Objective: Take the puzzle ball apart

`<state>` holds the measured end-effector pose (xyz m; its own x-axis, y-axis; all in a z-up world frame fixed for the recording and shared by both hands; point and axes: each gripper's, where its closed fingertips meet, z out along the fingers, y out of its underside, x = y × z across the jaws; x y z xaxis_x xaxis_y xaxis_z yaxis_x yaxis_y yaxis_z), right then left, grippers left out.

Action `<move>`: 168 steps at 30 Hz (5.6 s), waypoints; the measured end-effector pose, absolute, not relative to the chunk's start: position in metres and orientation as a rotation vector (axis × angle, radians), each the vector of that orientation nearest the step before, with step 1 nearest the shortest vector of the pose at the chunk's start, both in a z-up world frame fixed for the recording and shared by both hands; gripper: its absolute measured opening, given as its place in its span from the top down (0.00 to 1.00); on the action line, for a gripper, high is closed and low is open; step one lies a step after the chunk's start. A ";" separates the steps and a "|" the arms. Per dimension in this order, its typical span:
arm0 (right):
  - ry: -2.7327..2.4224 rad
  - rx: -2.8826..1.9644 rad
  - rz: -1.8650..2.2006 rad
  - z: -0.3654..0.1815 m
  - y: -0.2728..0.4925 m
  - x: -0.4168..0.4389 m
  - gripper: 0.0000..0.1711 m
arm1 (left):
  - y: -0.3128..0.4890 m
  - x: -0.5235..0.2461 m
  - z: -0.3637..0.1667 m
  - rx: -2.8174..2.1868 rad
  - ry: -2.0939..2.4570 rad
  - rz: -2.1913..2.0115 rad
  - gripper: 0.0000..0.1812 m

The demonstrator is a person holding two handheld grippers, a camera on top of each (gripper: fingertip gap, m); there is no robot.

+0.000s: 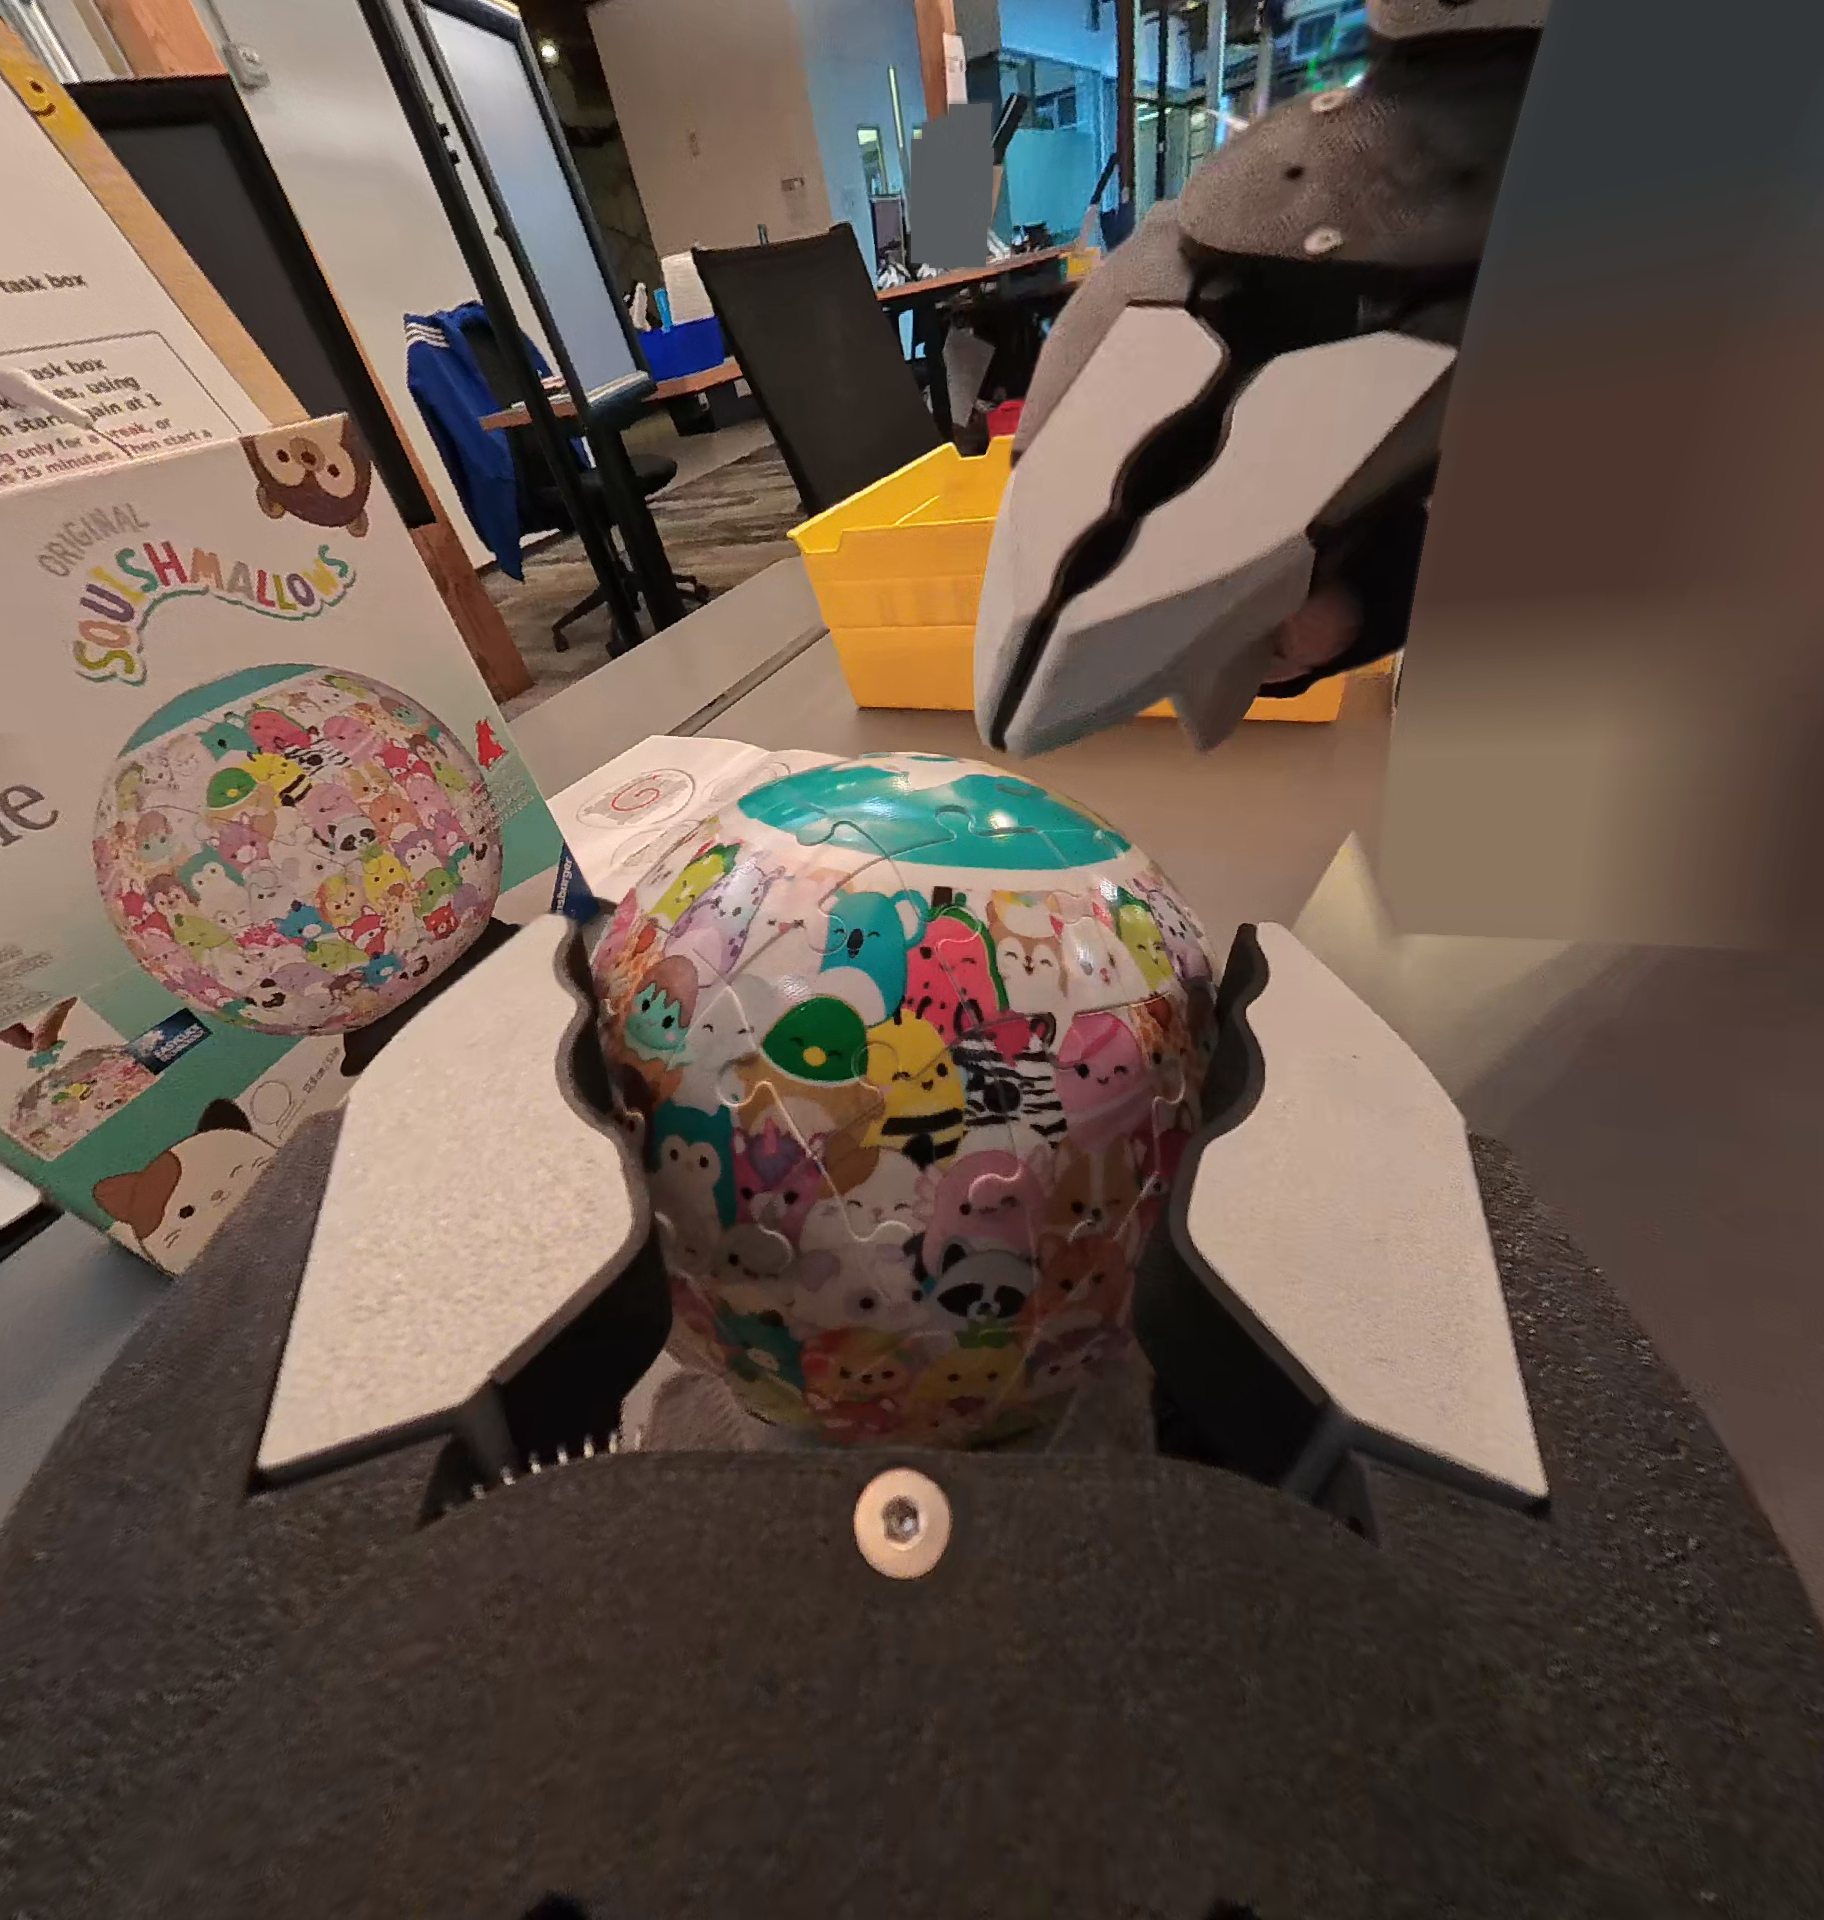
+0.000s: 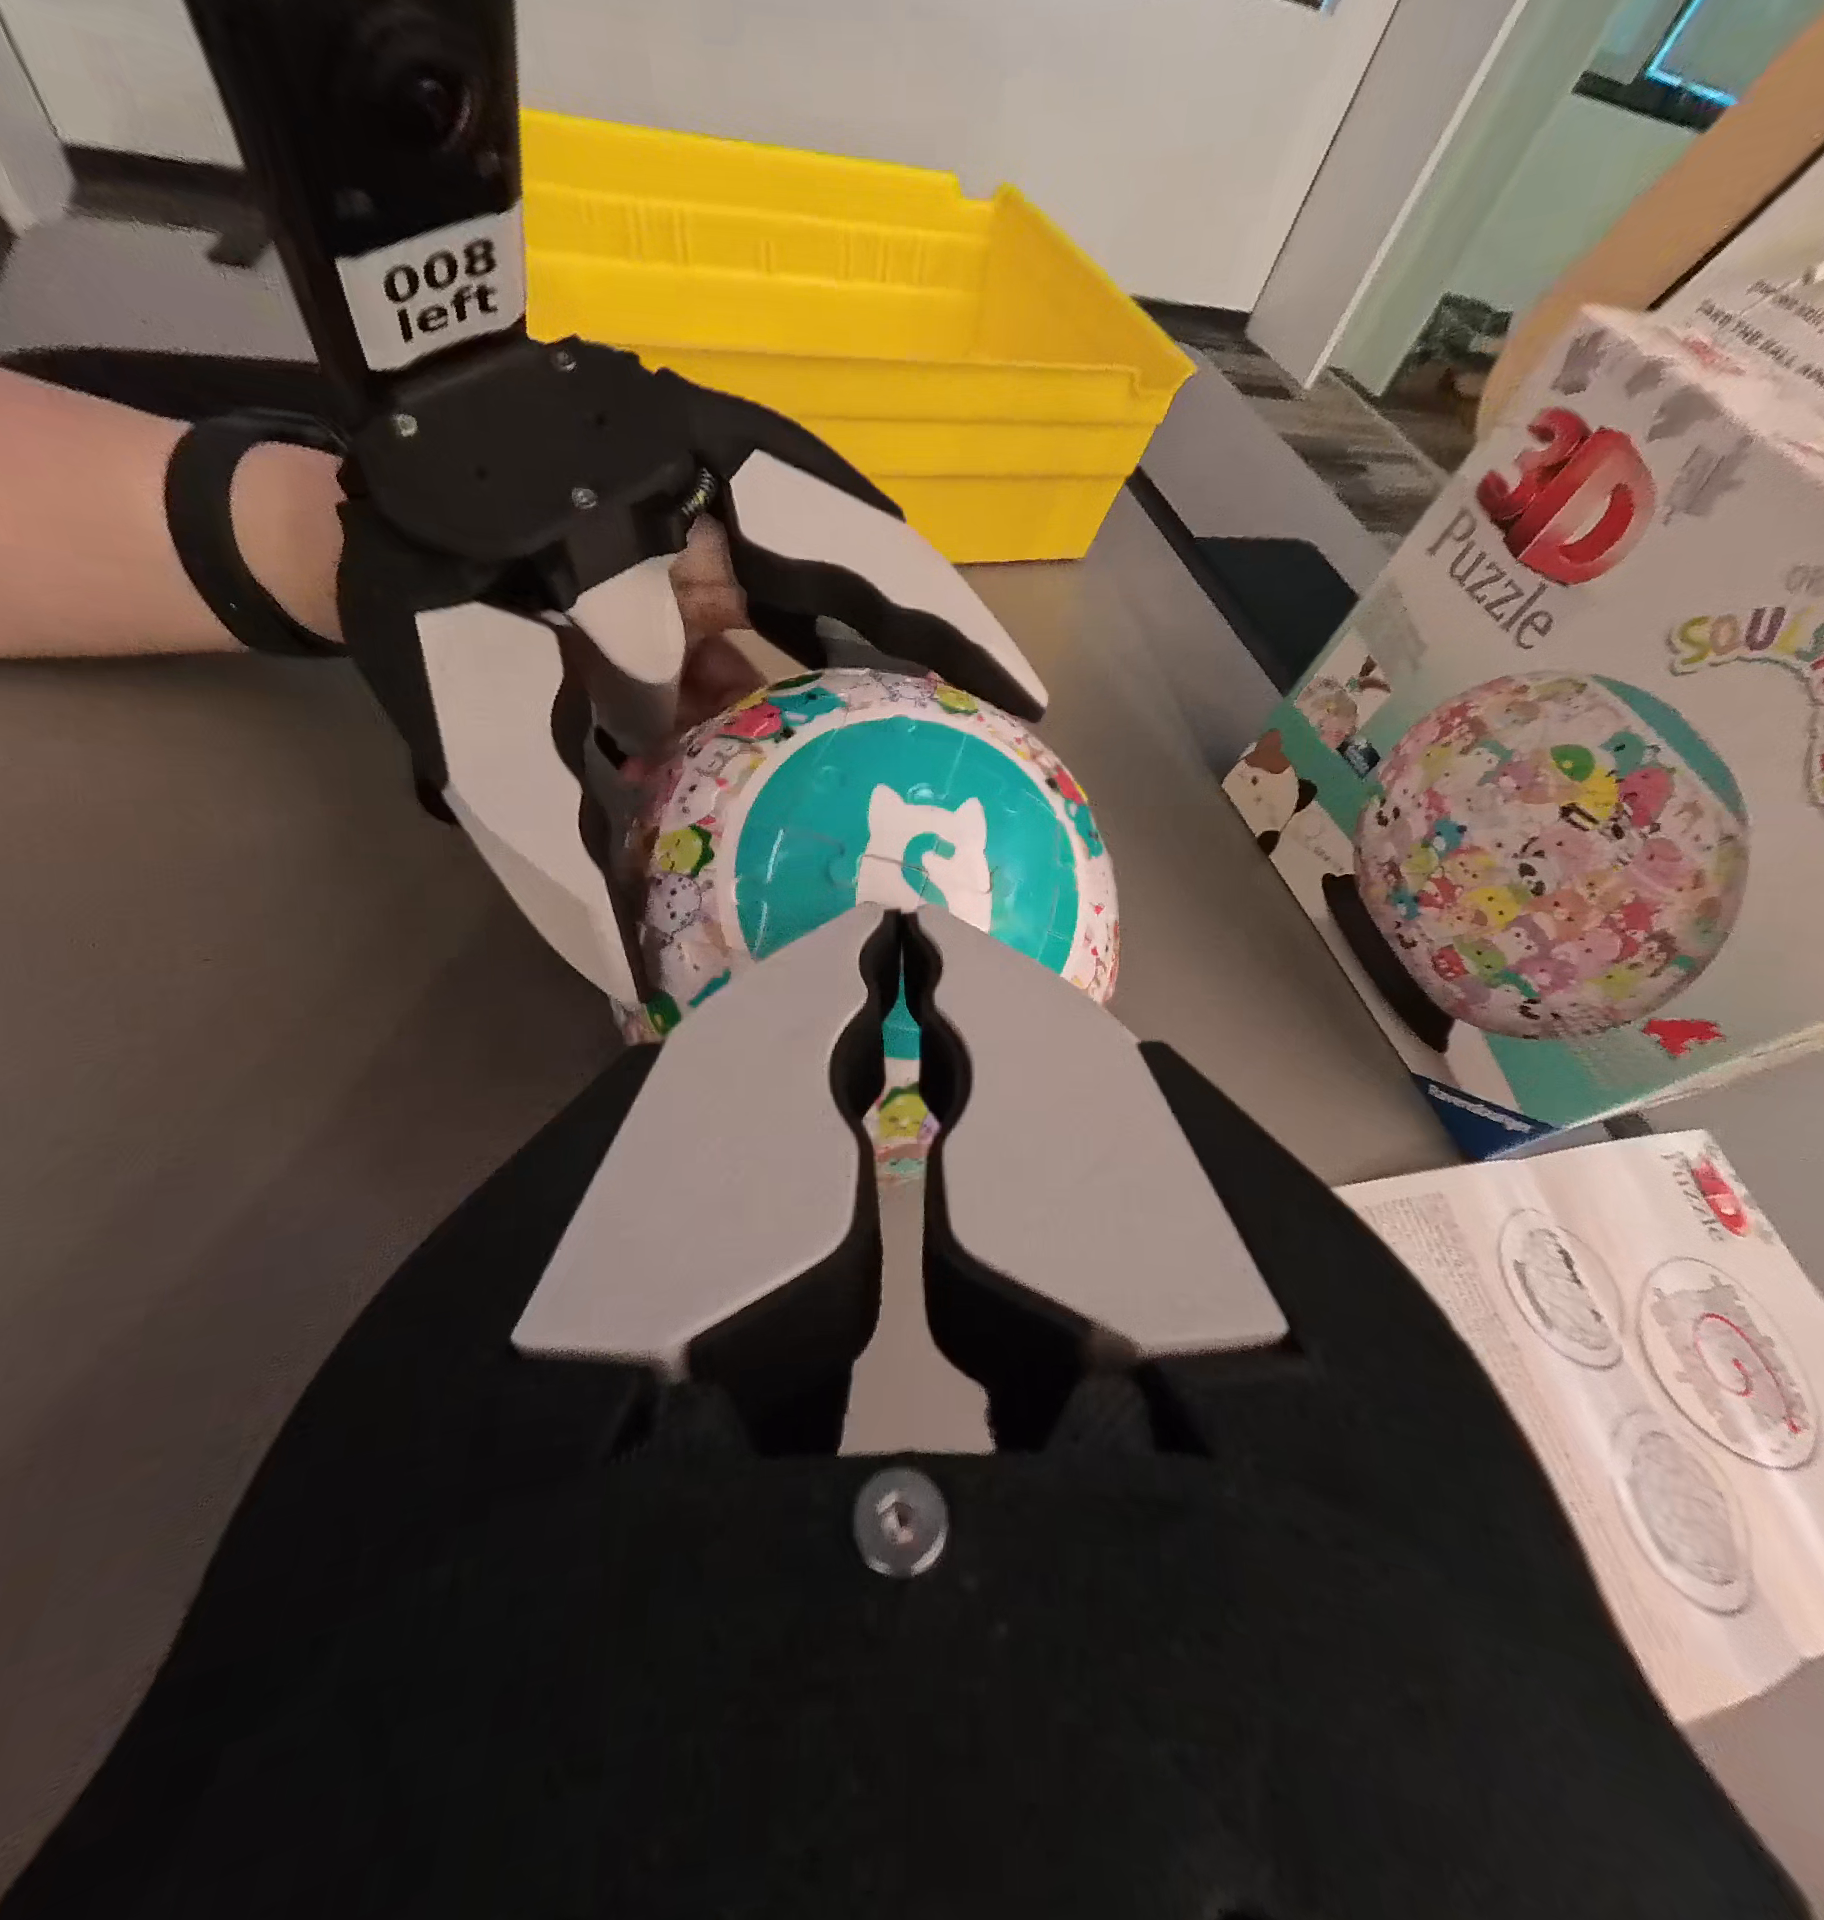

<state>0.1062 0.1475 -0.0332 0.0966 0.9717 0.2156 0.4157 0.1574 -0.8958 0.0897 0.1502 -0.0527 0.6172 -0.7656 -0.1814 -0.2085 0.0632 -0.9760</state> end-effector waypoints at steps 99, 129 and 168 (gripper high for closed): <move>-1.409 -1.289 0.840 -0.022 0.115 0.087 1.00 | 0.136 0.079 -0.067 -1.687 0.846 -0.645 0.33; -1.574 -1.443 0.515 -0.032 0.121 0.094 0.99 | 0.141 0.087 -0.067 -1.687 0.787 -0.606 0.32; -1.962 -1.290 0.420 -0.020 0.107 0.097 0.97 | 0.139 0.090 -0.068 -1.682 0.812 -0.585 0.31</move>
